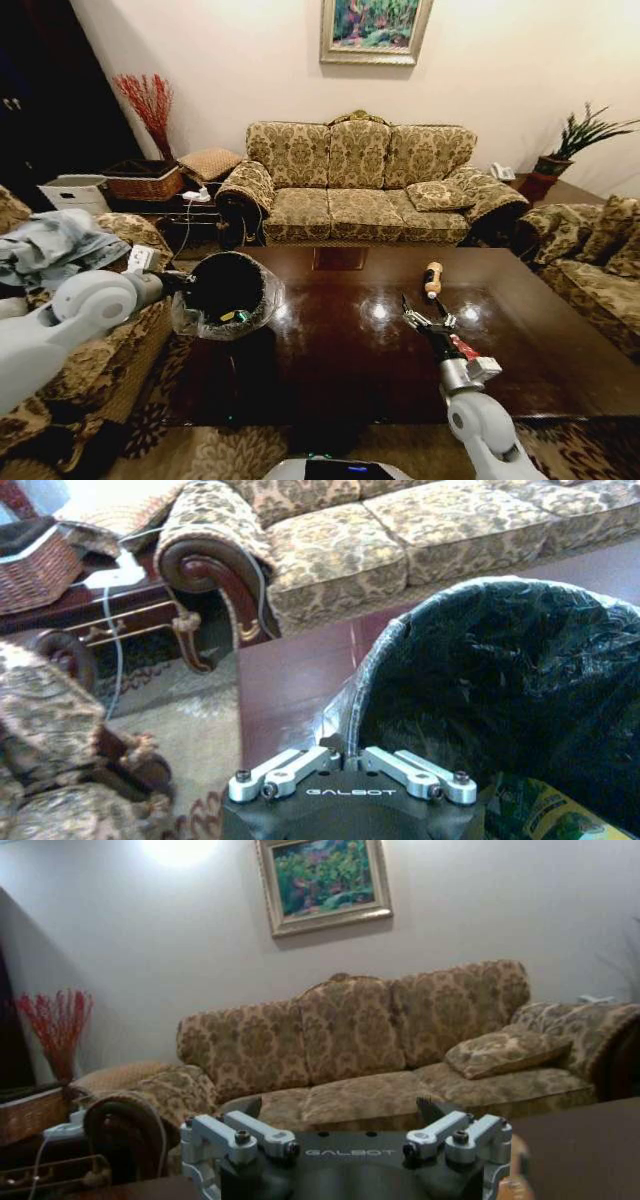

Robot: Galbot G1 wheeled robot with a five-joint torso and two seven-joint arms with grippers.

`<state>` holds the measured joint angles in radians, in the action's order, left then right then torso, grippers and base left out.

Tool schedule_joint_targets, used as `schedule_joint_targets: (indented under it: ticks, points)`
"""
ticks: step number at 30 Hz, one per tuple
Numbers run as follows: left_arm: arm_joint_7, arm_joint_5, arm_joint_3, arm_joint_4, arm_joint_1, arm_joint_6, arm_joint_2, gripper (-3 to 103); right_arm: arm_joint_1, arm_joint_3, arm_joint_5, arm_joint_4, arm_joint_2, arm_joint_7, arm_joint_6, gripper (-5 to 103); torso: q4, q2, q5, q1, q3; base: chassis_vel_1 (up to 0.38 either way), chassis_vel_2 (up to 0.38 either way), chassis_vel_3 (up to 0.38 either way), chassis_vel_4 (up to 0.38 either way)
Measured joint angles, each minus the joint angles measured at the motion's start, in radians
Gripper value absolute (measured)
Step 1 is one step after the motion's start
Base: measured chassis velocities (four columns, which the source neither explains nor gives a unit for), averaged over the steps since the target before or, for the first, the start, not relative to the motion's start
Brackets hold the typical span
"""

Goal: Move to the front of the table and place the trash on the table into the trash bin.

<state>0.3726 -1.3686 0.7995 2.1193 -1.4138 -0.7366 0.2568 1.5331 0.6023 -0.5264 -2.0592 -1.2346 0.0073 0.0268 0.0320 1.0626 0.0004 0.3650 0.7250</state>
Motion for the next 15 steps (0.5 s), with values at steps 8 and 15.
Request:
schedule_joint_targets:
  ticks: [8, 15]
  points:
    - [-0.006, 0.011, 0.000, -0.004, 0.001, 0.001, 0.002, 0, 0.005, -0.015, 0.006, 0.014, -0.019, -0.005, -0.001, 100, -0.0001, 0.000, -0.0012, 0.000, 0.000, -0.301, -0.311, 0.292, 0.292]
    - [-0.007, 0.010, -0.002, 0.027, 0.000, 0.001, 0.003, 0, -0.018, -0.034, -0.002, 0.108, -0.011, 0.009, 0.030, 100, -0.0001, 0.000, -0.0001, 0.000, 0.000, -0.340, -0.344, 0.334, 0.342]
